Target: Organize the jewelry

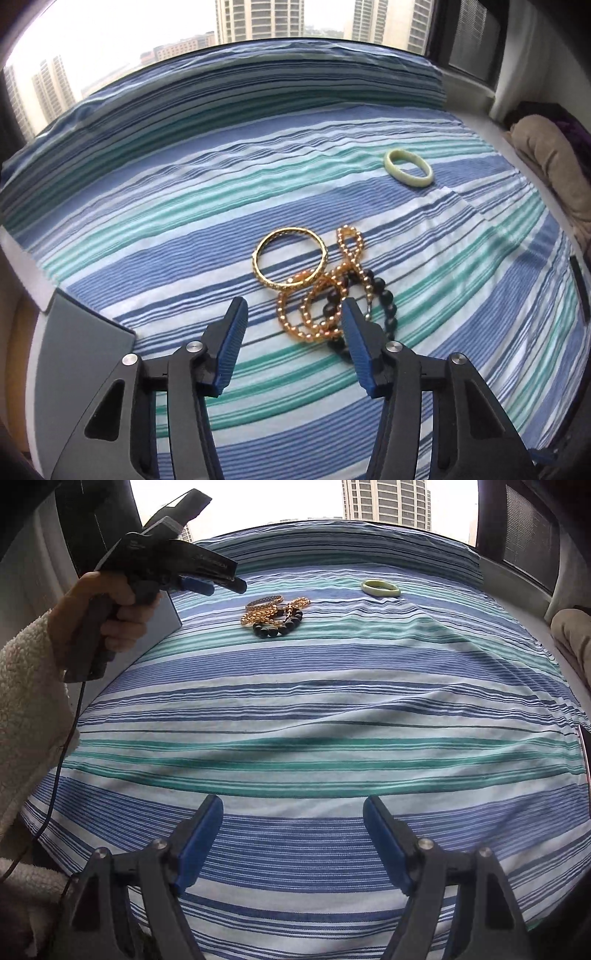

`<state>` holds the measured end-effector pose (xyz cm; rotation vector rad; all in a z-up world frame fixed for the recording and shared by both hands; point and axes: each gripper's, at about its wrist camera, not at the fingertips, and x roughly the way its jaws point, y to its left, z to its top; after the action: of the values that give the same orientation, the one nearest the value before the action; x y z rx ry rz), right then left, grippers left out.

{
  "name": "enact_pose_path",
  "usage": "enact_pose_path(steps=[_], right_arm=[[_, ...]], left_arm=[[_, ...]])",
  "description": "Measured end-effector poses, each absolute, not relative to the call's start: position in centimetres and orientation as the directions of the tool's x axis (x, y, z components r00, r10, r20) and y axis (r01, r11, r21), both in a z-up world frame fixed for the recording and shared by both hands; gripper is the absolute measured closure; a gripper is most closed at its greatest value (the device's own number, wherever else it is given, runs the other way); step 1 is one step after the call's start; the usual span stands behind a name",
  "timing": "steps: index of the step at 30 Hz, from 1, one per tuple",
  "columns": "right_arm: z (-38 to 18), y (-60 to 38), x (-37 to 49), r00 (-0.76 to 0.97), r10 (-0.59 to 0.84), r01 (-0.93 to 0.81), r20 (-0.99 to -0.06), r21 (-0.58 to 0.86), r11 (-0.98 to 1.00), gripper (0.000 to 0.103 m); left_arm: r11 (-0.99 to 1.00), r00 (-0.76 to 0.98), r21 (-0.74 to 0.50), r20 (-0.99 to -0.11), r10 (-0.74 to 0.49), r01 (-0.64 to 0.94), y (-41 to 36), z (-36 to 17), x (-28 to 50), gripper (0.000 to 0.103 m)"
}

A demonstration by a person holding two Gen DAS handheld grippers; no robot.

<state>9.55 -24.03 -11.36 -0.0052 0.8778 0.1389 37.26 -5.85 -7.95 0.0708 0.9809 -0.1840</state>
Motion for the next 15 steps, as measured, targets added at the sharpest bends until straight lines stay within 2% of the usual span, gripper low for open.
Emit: enact_pose_path(steps=[5,7,9,15], right_arm=[[-11.8,-25.0,9.7,0.622,0.120,-0.107,-0.774,0.068,0.992,0.023],[-12.1,-25.3,9.9,0.615,0.120,-0.103,-0.779,0.071,0.992,0.023],[-12.2,-25.6,9.9,0.613,0.118,-0.100,-0.781,0.072,0.992,0.023],[-12.0,-26.0,9.9,0.617,0.124,-0.093,-0.777,0.085,0.992,0.023]], left_arm=[[0.978,0.512,-0.084,-0.842,-0.173,0.193,-7.3,-9.5,41.2,0.053],[0.977,0.470,-0.093,-0.865,-0.174,0.190,-7.8,-10.3,42.6,0.064],[0.981,0.424,-0.085,-0.892,-0.154,0.177,-8.0,-11.2,43.6,0.083],[0.982,0.363,-0.066,-0.923,-0.127,0.176,-8.2,-12.2,44.6,0.086]])
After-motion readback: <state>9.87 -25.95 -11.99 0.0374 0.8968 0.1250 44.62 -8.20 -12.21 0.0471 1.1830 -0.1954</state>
